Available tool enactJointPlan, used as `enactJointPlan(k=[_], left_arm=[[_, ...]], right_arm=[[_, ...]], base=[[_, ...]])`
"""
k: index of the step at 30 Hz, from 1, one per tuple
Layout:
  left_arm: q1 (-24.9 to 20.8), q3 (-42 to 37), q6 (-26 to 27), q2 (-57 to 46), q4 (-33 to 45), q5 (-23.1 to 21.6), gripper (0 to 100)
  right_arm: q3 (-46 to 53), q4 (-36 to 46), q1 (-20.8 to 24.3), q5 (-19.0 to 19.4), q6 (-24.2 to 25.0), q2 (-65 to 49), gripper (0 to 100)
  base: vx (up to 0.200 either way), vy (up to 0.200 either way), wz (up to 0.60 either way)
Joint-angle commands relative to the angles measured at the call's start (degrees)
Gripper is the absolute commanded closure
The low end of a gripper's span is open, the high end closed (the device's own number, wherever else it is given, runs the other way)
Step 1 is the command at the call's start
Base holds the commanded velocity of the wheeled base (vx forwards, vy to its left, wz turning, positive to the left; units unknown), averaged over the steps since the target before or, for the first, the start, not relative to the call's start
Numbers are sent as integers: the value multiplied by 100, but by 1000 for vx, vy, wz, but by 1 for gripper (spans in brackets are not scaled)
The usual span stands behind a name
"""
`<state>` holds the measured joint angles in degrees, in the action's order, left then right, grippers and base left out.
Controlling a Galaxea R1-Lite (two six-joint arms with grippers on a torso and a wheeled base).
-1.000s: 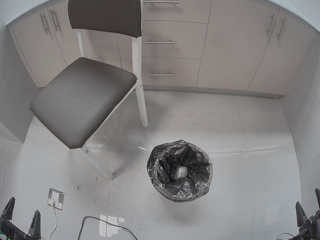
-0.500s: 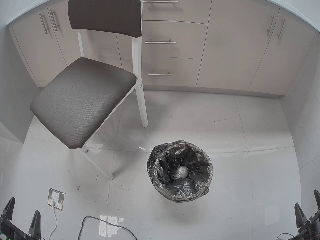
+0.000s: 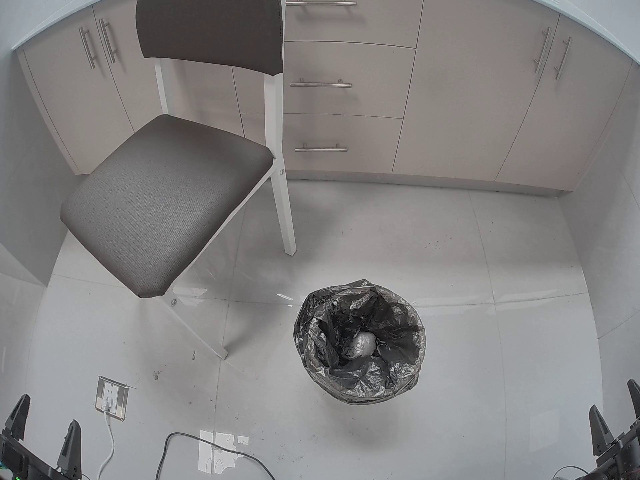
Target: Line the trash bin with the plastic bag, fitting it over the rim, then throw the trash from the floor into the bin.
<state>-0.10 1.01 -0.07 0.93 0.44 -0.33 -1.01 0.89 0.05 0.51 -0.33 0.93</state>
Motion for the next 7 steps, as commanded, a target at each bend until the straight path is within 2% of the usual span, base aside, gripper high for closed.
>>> enactJointPlan(k=[1,7], left_arm=[[1,-101,-1,-93,0,-2,0],[1,-101,-1,-93,0,-2,0]], right_arm=[[57,-1,4,2,-2,-93,0],[57,-1,4,2,-2,-93,0]], base=[[0,0,0],[0,0,0]])
